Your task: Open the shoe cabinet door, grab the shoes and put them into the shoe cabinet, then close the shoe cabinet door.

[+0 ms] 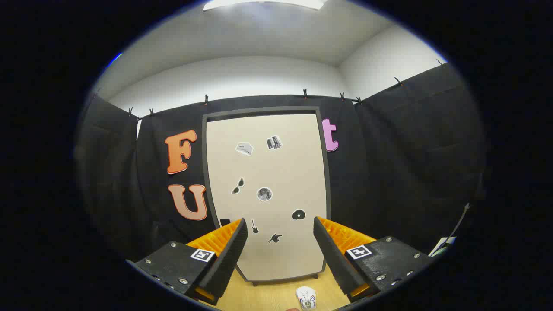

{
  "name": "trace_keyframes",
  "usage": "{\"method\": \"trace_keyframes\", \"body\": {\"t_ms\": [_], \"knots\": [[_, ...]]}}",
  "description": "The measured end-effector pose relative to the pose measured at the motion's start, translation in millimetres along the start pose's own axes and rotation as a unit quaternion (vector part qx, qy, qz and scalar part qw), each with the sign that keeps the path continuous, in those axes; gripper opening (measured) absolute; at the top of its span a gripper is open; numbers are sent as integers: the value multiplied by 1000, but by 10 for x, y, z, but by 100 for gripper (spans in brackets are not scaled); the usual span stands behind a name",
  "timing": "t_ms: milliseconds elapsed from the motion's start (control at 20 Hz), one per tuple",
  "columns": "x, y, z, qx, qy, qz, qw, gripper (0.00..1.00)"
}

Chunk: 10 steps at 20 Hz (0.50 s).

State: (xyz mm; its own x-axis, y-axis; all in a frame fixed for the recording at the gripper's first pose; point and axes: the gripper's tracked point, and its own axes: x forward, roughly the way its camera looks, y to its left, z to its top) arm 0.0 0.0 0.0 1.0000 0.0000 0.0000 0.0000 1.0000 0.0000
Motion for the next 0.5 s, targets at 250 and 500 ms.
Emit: {"method": "trace_keyframes", "body": {"t_ms": [250, 500], "knots": [[-87, 76, -141, -19, 8, -3, 1000, 95], [-242, 235, -289, -39, 18, 0, 999, 96]]}}
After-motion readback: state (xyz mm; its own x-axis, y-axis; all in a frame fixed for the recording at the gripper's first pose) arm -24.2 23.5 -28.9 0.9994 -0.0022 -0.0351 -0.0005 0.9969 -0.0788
